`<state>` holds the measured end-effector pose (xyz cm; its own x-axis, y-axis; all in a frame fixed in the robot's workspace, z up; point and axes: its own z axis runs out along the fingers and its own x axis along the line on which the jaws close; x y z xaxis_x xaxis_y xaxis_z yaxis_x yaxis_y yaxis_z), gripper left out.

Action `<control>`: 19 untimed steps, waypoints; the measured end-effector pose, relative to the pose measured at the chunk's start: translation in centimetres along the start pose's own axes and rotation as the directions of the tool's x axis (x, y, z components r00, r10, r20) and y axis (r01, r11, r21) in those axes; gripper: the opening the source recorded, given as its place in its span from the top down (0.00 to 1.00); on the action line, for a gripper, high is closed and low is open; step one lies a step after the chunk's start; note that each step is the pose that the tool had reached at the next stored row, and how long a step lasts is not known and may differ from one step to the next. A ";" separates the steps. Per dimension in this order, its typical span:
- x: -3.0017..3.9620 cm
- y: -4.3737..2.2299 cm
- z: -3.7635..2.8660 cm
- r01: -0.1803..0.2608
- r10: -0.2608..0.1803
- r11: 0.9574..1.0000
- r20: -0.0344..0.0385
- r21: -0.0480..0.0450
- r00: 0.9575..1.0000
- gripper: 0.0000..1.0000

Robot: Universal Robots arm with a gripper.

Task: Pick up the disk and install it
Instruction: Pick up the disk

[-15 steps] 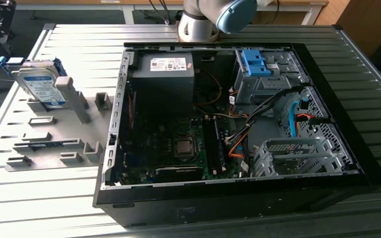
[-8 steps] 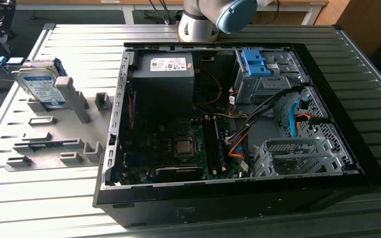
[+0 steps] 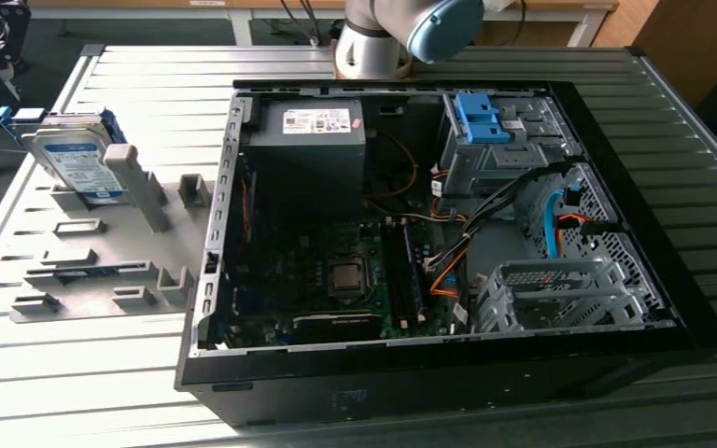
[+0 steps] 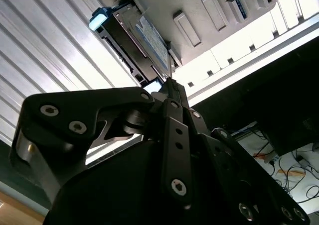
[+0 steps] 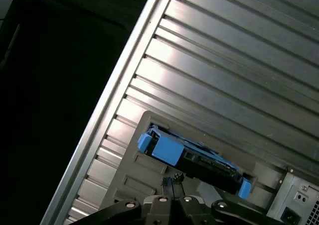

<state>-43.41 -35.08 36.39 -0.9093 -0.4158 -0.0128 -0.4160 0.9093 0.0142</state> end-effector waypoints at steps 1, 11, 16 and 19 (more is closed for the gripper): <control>0.00 0.00 0.00 0.000 0.000 1.000 0.000 0.000 1.000 0.89; 0.00 0.00 0.01 0.068 -0.068 0.998 -0.001 -0.001 0.998 0.89; 0.00 0.00 0.01 0.158 -0.158 0.987 -0.002 -0.002 0.987 0.89; 0.00 0.00 0.00 0.211 -0.211 0.977 -0.003 -0.003 0.977 0.89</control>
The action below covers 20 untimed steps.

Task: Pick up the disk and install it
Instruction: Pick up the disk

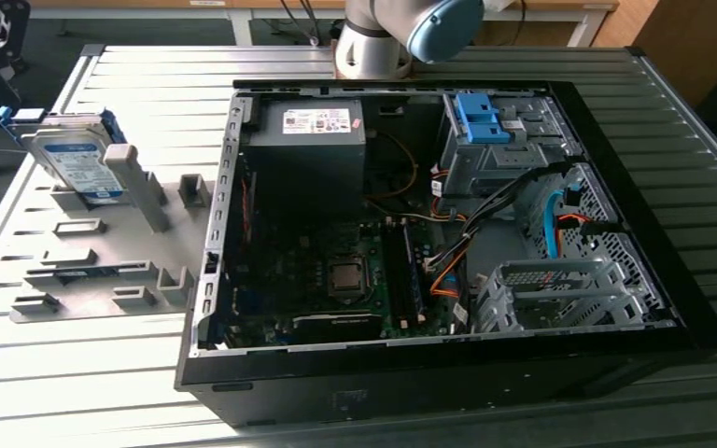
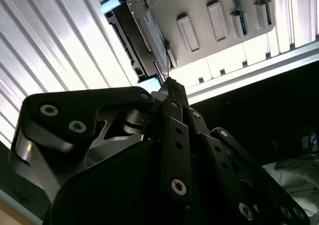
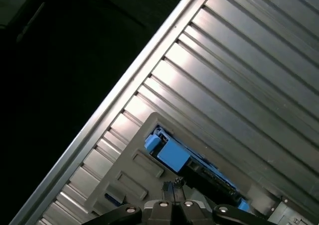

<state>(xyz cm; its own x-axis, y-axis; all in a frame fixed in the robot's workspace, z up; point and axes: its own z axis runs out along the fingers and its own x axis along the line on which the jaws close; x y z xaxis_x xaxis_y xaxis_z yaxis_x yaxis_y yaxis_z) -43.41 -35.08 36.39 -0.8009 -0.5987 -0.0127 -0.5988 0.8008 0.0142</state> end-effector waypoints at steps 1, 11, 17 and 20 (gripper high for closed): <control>0.00 0.00 0.00 0.018 -0.018 1.000 0.000 0.000 1.000 0.89; 0.00 0.00 0.04 0.199 -0.199 0.980 -0.003 -0.003 0.980 0.89; 0.00 0.00 0.11 0.305 -0.305 0.952 -0.004 -0.005 0.952 0.89; 0.00 0.00 0.15 0.356 -0.356 0.935 -0.004 -0.005 0.935 0.89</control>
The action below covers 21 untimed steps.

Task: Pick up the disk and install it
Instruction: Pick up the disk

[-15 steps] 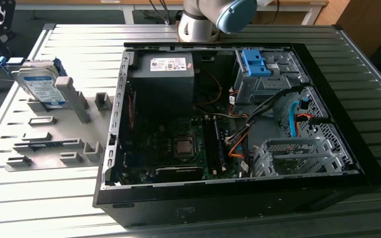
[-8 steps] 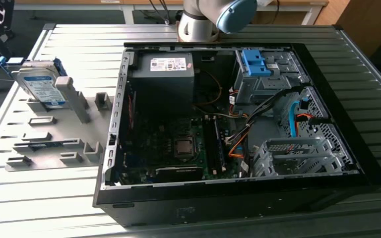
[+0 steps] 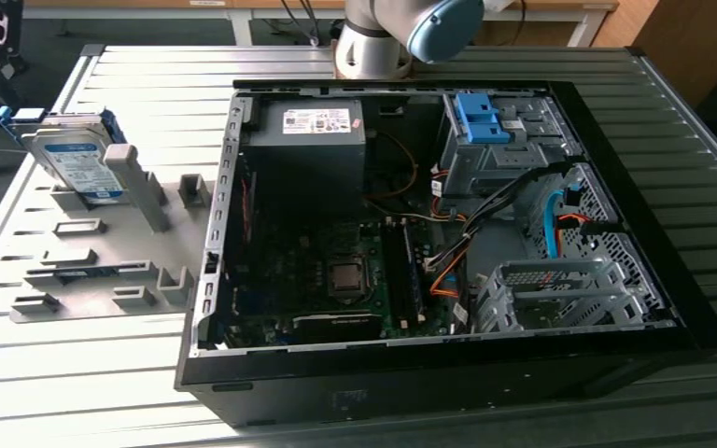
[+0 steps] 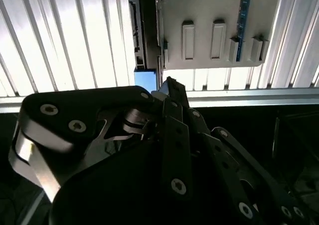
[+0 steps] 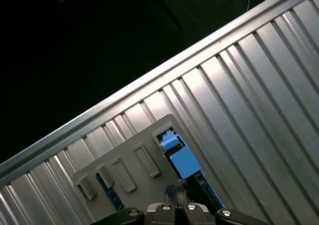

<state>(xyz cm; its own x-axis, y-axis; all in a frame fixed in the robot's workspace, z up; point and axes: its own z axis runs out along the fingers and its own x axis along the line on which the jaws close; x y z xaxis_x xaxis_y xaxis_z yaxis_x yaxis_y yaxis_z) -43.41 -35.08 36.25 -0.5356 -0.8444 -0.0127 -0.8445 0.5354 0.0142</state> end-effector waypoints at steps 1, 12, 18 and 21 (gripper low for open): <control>0.00 0.00 0.02 0.018 -0.018 1.000 0.000 0.000 1.000 0.89; 0.01 0.00 0.32 0.217 -0.217 0.976 -0.003 -0.003 0.976 0.89; 0.01 0.00 0.32 0.245 -0.245 0.970 -0.003 -0.004 0.970 0.89; 0.01 -0.01 0.32 0.245 -0.245 0.969 -0.003 -0.004 0.969 0.89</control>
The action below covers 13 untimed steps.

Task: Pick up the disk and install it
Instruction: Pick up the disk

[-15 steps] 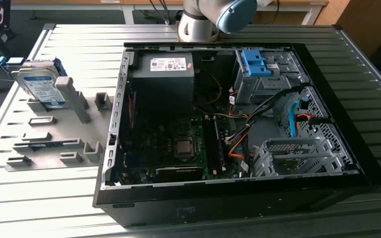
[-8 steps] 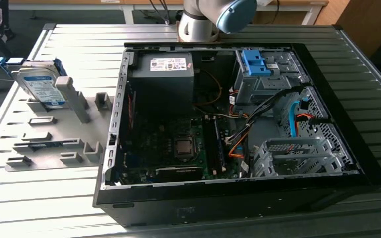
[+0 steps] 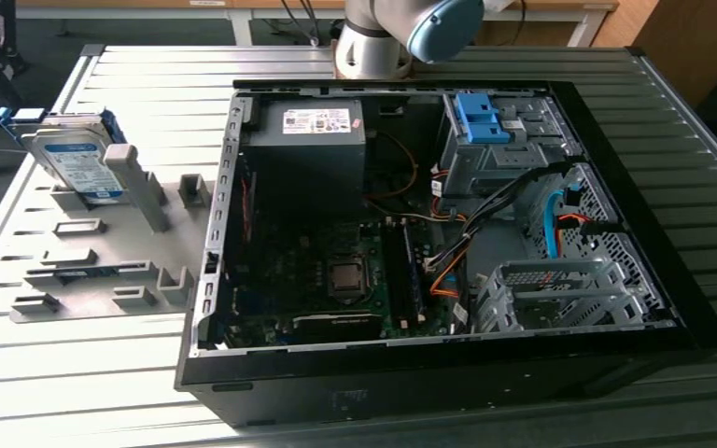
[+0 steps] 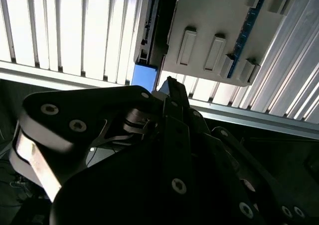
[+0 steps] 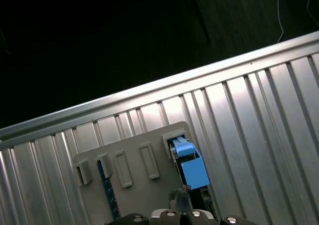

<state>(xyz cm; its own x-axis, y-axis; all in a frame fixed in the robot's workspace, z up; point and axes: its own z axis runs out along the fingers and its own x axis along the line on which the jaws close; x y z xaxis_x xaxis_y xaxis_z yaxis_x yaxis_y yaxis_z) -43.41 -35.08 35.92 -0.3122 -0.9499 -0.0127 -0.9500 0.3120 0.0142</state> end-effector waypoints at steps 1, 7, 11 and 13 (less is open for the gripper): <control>0.00 0.00 0.00 0.000 0.000 1.000 0.000 0.000 1.000 0.89; 0.00 0.00 0.00 0.002 -0.002 1.000 0.000 0.000 1.000 0.89; 0.00 0.00 0.01 0.053 -0.053 0.999 -0.001 -0.001 0.999 0.89; 0.00 0.00 0.02 0.089 -0.089 0.996 -0.001 -0.001 0.996 0.89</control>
<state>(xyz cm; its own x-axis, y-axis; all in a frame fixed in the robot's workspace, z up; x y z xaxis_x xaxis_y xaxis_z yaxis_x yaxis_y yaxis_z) -43.40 -35.08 35.91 -0.2264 -0.9740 -0.0128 -0.9740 0.2262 0.0142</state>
